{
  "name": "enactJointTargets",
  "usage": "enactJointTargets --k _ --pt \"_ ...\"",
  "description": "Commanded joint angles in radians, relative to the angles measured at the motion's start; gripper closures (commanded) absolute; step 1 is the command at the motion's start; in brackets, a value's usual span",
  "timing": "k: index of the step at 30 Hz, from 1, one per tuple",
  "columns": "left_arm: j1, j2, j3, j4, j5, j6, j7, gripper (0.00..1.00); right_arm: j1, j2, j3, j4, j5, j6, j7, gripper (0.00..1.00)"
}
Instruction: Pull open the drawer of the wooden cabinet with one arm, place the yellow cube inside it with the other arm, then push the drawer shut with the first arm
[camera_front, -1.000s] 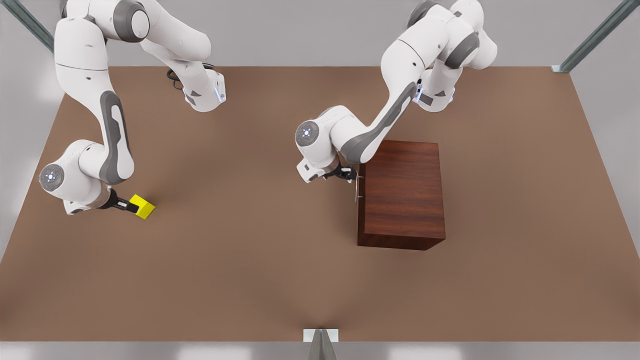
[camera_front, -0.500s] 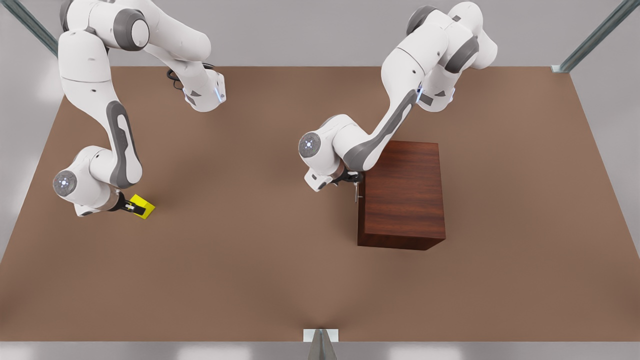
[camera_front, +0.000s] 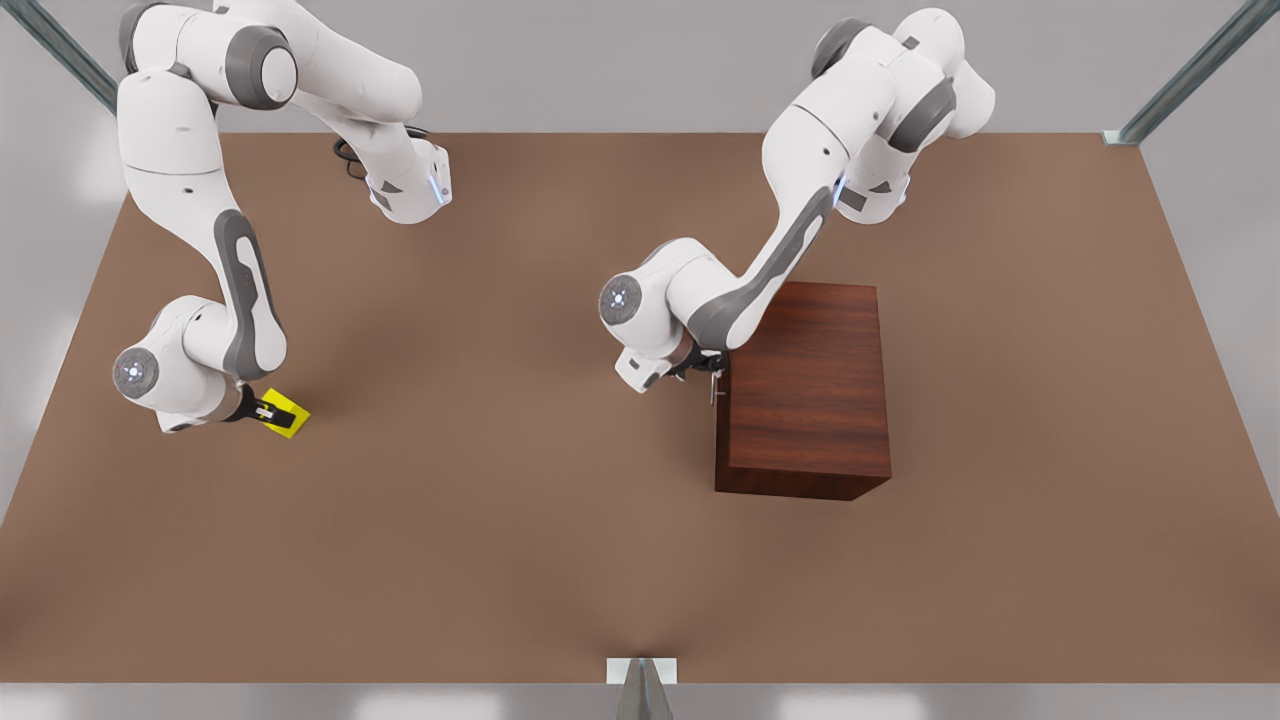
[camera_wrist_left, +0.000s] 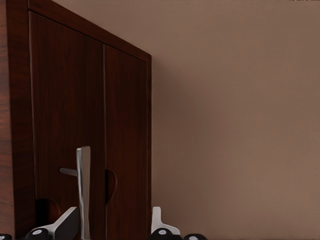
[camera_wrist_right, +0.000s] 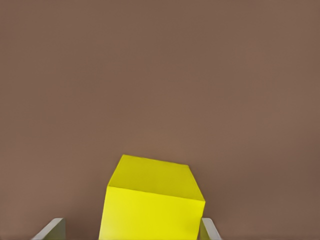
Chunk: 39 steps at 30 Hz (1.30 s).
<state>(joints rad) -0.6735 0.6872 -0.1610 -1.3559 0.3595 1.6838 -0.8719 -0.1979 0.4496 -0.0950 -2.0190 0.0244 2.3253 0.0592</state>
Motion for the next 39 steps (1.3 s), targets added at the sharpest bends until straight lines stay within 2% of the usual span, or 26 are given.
enactJointTargets --k 1,14,20,25,33,35,39 --pt "0.000 0.002 0.000 0.001 0.001 0.011 -0.041 0.22 0.000 0.001 0.000 0.002 0.003 -0.001 -0.004 0.00" --pt "-0.035 0.005 -0.008 0.017 -0.037 -0.012 -0.050 0.22 -0.006 0.031 -0.002 0.009 0.002 -0.001 -0.001 0.00" --pt "-0.041 0.017 -0.008 0.024 -0.037 -0.010 -0.064 0.22 -0.014 0.095 0.000 0.042 0.002 0.017 -0.002 0.00" --pt "-0.051 0.052 -0.006 0.095 -0.036 -0.013 -0.064 0.22 -0.011 0.116 0.000 0.057 0.002 0.017 -0.002 0.00" --pt "-0.066 0.055 -0.008 0.101 -0.039 -0.035 -0.090 0.22 -0.012 0.124 0.000 0.048 0.002 0.016 -0.002 0.00" --pt "-0.078 0.058 -0.006 0.112 -0.039 -0.035 -0.091 0.22 -0.012 0.124 0.000 0.048 0.002 0.014 -0.002 0.03" --pt "-0.083 0.081 -0.006 0.152 -0.039 -0.032 -0.104 0.22 -0.012 0.124 0.000 0.049 0.002 0.012 -0.004 0.18"
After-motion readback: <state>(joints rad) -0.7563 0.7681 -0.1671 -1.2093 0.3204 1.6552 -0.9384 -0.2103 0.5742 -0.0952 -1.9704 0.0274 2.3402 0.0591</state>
